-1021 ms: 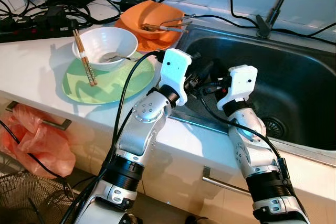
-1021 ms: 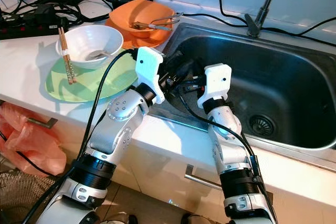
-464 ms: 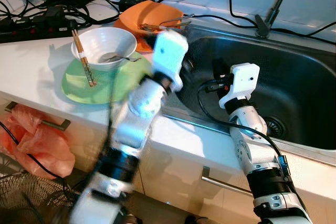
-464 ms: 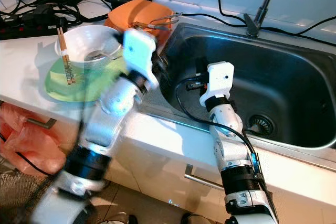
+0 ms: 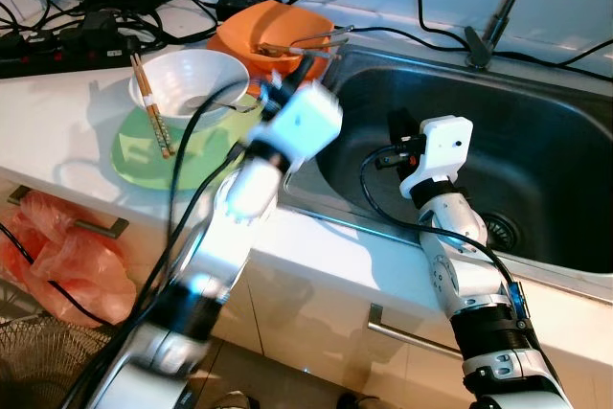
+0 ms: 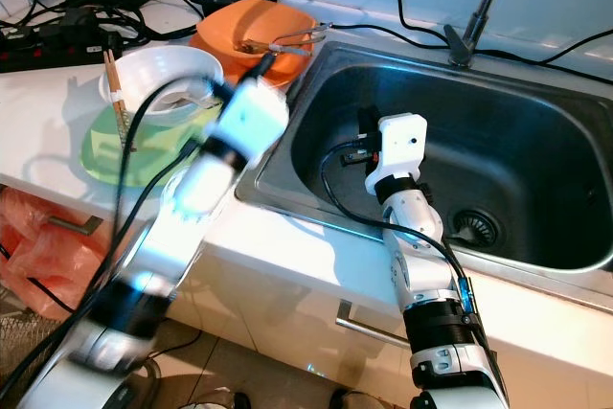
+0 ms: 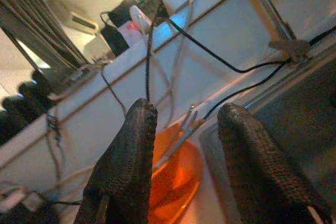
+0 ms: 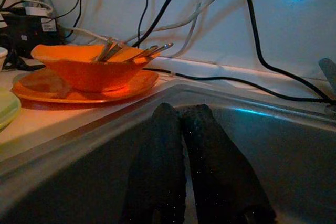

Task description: Kitchen organization

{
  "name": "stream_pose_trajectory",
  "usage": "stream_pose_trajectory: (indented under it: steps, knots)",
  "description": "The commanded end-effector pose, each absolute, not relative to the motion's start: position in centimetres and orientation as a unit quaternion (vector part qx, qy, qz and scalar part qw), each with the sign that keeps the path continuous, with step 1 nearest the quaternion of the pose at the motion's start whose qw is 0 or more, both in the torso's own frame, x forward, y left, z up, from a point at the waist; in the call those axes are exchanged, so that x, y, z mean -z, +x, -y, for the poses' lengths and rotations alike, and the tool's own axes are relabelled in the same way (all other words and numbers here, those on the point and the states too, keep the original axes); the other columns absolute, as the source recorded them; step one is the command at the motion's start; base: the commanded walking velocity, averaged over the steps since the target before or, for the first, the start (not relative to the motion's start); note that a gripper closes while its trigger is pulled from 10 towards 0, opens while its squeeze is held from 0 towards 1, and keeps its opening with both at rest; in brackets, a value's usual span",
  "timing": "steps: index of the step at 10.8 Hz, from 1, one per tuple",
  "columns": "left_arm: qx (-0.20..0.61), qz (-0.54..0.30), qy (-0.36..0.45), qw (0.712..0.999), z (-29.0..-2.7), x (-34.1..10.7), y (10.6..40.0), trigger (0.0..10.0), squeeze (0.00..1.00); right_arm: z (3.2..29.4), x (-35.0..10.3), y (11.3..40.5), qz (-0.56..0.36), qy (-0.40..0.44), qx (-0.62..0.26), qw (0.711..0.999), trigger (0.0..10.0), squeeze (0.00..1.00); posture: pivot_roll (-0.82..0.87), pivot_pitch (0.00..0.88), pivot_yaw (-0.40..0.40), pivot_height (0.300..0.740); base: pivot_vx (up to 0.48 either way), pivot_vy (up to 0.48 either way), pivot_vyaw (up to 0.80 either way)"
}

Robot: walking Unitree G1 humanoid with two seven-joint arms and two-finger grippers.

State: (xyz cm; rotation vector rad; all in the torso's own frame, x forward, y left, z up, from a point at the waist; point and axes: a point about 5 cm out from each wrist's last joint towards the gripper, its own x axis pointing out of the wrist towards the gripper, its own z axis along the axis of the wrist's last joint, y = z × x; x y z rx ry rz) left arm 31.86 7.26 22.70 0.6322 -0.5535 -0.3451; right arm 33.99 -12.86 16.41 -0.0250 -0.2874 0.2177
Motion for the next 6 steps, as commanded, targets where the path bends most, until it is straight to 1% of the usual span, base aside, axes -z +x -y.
stream_pose_trajectory:
  steps: [1,4,6]
  knots:
    - [0.162,0.277,0.319,0.892,-7.3,-22.8,31.2,10.0,0.00,13.1,-16.3,34.2,0.139,-0.012,-0.104,0.985,10.0,0.00,0.06,0.087,-0.034,0.740,0.000,0.000,0.00]
    - [0.130,0.270,0.353,0.886,-9.2,-21.1,29.1,10.0,0.00,12.9,-16.1,34.3,0.133,-0.004,-0.105,0.985,10.0,0.00,0.08,0.092,-0.049,0.740,0.000,0.000,0.00]
    - [0.119,0.248,0.376,0.885,-10.1,-19.5,28.3,10.0,0.00,13.0,-16.1,34.3,0.133,-0.003,-0.106,0.985,10.0,0.00,0.08,0.096,-0.052,0.740,0.000,0.000,0.00]
